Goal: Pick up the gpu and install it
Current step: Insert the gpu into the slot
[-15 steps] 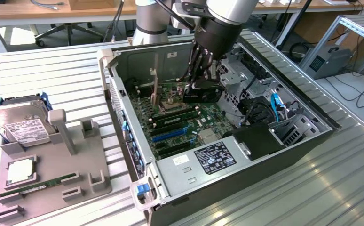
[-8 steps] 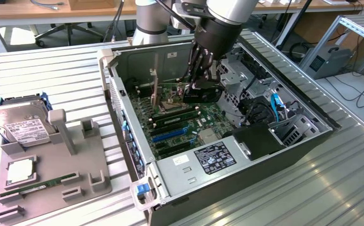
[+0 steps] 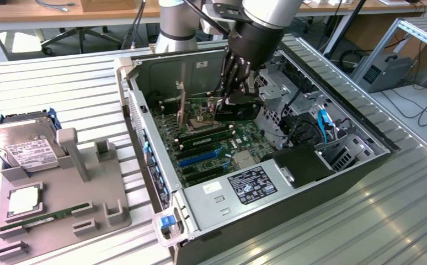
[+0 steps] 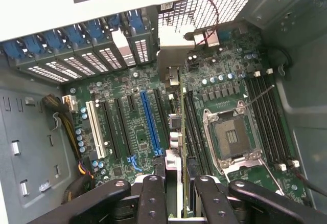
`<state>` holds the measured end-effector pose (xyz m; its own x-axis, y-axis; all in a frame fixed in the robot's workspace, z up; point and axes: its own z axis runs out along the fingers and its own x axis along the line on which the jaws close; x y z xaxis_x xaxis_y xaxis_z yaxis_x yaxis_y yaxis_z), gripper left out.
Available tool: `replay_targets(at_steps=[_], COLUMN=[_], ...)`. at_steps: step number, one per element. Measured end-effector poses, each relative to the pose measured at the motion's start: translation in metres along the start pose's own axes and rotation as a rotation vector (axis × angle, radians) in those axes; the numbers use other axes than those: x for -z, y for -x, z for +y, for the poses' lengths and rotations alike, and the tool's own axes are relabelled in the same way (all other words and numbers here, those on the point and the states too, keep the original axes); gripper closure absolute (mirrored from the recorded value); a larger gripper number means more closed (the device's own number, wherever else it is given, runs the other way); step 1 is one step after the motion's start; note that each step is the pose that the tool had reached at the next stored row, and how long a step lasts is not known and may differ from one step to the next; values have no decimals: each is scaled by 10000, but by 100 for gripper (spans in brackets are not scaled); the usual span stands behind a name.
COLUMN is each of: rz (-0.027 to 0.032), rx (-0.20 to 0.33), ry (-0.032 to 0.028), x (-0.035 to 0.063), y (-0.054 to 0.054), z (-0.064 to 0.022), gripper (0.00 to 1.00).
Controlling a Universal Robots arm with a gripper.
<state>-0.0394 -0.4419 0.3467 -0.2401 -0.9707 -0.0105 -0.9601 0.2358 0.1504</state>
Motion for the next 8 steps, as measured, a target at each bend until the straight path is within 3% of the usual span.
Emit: replay_targets(at_steps=[8], rz=[18], rx=[113], ry=[1], x=[0], y=[0], z=[0], gripper=[73])
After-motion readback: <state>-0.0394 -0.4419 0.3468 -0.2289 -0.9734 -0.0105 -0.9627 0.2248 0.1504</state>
